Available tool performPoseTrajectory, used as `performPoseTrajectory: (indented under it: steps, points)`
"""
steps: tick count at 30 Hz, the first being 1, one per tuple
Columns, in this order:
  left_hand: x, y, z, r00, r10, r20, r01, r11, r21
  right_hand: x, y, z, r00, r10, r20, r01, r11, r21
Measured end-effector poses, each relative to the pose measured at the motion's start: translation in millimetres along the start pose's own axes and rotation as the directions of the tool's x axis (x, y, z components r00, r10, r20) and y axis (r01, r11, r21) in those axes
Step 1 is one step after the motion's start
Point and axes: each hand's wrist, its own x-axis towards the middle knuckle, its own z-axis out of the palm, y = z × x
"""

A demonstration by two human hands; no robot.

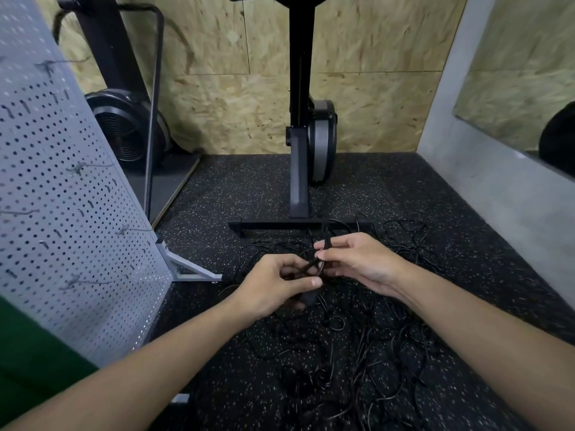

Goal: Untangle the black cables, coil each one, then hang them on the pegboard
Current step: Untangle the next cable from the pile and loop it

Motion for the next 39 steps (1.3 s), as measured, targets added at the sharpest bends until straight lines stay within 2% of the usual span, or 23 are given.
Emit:
performPoseTrajectory:
  steps: [2,6,9,12,14,16,17,19,21,25,32,36,37,39]
  points:
    - [-2,-1,1,1.000,0.002,-0.030,-0.003,0.999,-0.034,-4,-1,1,1.000,0.014,0.008,-0.014,1.000,0.014]
    - [-5,0,-5,0.991,-0.098,-0.089,0.081,0.980,-0.184,-14,-4,-2,0.996,0.076,0.037,-0.076,0.997,-0.013]
    - [-6,-1,-11,0.982,-0.134,-0.136,0.101,0.970,-0.222,-18,-6,0,0.992,0.117,0.048,-0.117,0.993,-0.021]
    - [-6,-7,-16,0.968,-0.167,-0.190,0.151,0.984,-0.096,-22,-8,3,0.991,0.134,0.004,-0.134,0.990,-0.036]
    - [-6,-15,-21,0.963,-0.139,-0.229,0.181,0.968,0.174,-25,-9,-1,0.995,0.092,-0.024,-0.094,0.988,-0.124]
    - [-8,-21,-25,0.971,-0.067,-0.232,0.168,0.877,0.451,-29,-11,-6,0.998,0.060,-0.002,-0.060,0.975,-0.214]
    - [-10,-20,-26,0.971,-0.011,-0.239,0.137,0.846,0.516,-32,-12,-7,0.998,0.054,0.019,-0.048,0.968,-0.246]
    - [-14,-14,-26,0.964,0.106,-0.245,0.046,0.838,0.544,-38,-15,-6,0.996,0.053,0.076,-0.031,0.962,-0.270]
    - [-13,-13,-24,0.967,0.180,-0.182,-0.052,0.833,0.551,-42,-18,-3,0.988,0.053,0.144,-0.015,0.968,-0.249]
    - [-9,-16,-22,0.988,0.154,-0.031,-0.116,0.847,0.519,-46,-22,-2,0.983,0.008,0.182,0.015,0.993,-0.120]
    - [-8,-18,-20,0.991,0.135,0.003,-0.121,0.884,0.451,-53,-42,-4,0.953,-0.101,0.286,0.093,0.995,0.040]
    - [-7,-17,-18,0.981,0.189,-0.046,-0.144,0.864,0.482,-56,-50,-6,0.960,-0.124,0.252,0.085,0.984,0.159]
    - [-7,-17,-18,0.977,0.206,-0.056,-0.152,0.853,0.499,-55,-50,-7,0.968,-0.129,0.215,0.097,0.983,0.155]
    - [-8,-14,-20,0.964,0.248,-0.095,-0.163,0.835,0.526,-52,-47,-10,0.984,-0.150,0.099,0.147,0.989,0.033]
